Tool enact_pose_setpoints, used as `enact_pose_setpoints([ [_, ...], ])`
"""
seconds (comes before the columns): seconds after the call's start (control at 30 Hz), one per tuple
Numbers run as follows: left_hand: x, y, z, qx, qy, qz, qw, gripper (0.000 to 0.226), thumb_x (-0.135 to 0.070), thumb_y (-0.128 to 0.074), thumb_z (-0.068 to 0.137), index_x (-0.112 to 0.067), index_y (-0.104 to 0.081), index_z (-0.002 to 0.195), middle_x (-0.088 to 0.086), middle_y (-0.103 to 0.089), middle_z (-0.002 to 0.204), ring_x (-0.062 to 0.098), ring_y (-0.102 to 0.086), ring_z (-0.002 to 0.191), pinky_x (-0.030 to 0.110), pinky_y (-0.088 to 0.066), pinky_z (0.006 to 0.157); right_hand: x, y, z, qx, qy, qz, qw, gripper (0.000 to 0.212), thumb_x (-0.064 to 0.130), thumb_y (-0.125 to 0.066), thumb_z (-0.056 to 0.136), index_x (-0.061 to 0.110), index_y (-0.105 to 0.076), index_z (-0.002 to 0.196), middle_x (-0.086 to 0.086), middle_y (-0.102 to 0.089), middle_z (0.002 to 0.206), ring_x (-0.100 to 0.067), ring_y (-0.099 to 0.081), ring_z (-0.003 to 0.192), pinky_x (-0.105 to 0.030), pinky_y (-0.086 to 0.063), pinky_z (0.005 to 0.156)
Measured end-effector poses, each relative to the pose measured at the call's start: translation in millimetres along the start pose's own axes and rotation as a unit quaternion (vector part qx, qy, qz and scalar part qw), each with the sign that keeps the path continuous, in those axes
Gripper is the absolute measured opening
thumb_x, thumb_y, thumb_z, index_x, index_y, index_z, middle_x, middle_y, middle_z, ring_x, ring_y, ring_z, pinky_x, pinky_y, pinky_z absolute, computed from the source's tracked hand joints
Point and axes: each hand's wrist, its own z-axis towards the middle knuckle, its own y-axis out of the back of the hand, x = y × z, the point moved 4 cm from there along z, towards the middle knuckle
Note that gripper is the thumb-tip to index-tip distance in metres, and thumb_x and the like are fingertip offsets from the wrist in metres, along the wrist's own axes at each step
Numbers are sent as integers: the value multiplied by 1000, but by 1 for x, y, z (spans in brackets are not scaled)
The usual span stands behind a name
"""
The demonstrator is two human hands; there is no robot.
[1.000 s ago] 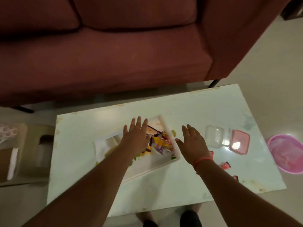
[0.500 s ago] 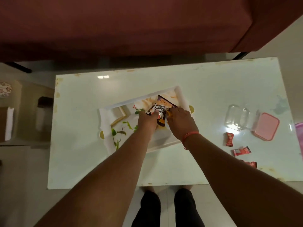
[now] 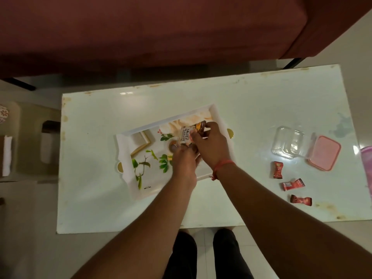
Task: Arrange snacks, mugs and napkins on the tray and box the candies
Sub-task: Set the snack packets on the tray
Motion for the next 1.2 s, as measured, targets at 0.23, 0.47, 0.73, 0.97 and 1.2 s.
enact_pose_setpoints([
  [0.23, -6, -36, 6, 54, -140, 300, 942, 17, -7, -50, 95, -8, -67, 98, 9, -71, 97, 25, -65, 95, 38, -53, 86, 5, 19, 51, 2, -12, -26, 1000, 33, 25, -67, 88, 18, -57, 119, -5, -71, 105, -21, -68, 94, -27, -53, 76],
  [0.47, -19, -21, 17, -66, -178, 368, 910, 24, -18, -57, 92, -12, -65, 114, 7, -65, 118, 21, -60, 107, 37, -51, 90, -2, 46, 87, -25, -26, -43, 998, 28, 7, -61, 90, 16, -56, 117, -2, -69, 98, -8, -65, 75, -13, -46, 54],
  [0.73, -12, -25, 30, 14, -94, 412, 906, 39, -26, -47, 101, -14, -49, 138, 4, -57, 130, 16, -43, 113, 28, -31, 85, -24, 63, 88, -72, -35, -85, 993, 34, 11, -55, 93, 11, -51, 127, -9, -67, 113, -21, -62, 96, -28, -51, 79],
  [0.97, 25, -11, 39, 18, 24, 296, 955, 74, -65, -66, 71, -21, -52, 129, 8, -67, 119, 28, -67, 104, 48, -56, 92, -60, 44, 21, -22, 44, -177, 983, 24, 9, -48, 94, 5, -62, 113, -17, -59, 110, -31, -59, 99, -24, -36, 76],
  [1.2, 27, 7, 30, -14, -56, 329, 943, 7, -23, -57, 97, -18, -61, 95, 10, -70, 97, 29, -69, 91, 40, -63, 72, -91, 16, -21, 53, 93, -161, 981, 31, 12, -55, 94, 8, -60, 125, -14, -52, 118, -33, -57, 105, -36, -47, 93],
])
